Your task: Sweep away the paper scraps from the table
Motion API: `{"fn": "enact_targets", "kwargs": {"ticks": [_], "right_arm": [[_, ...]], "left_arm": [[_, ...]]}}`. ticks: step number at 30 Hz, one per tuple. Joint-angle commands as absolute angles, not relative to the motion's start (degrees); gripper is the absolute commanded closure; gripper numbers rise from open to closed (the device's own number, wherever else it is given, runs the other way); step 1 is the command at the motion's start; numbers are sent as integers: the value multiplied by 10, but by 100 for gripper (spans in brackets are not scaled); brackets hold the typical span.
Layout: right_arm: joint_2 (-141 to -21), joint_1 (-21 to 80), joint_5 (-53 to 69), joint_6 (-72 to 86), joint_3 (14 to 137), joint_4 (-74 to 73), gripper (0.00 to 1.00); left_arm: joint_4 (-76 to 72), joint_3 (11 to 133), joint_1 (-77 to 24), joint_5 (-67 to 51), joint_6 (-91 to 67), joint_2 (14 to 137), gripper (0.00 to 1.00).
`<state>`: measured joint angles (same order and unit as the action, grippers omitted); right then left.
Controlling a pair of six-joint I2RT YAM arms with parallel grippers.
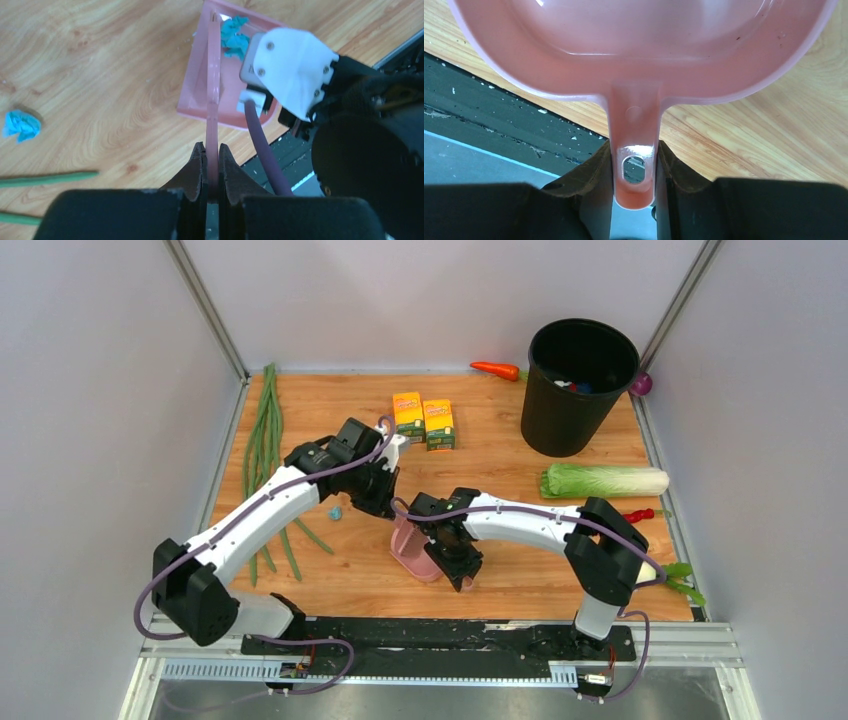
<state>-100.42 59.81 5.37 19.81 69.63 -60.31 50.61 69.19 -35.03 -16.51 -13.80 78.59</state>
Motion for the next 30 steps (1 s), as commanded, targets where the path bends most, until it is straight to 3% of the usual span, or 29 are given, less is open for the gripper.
{"fn": "enact_targets", "kwargs": {"ticks": [1,20,30], "right_arm": [[-978,596,24,193,694,-572,100],[-948,596,-25,198,695,-540,100],[-966,595,-40,202,757,-562,100]], "left_arm": [[552,682,-354,-165,-156,735,100],[678,804,-353,32,-240,643,100],[702,756,-354,65,-278,565,100]]}}
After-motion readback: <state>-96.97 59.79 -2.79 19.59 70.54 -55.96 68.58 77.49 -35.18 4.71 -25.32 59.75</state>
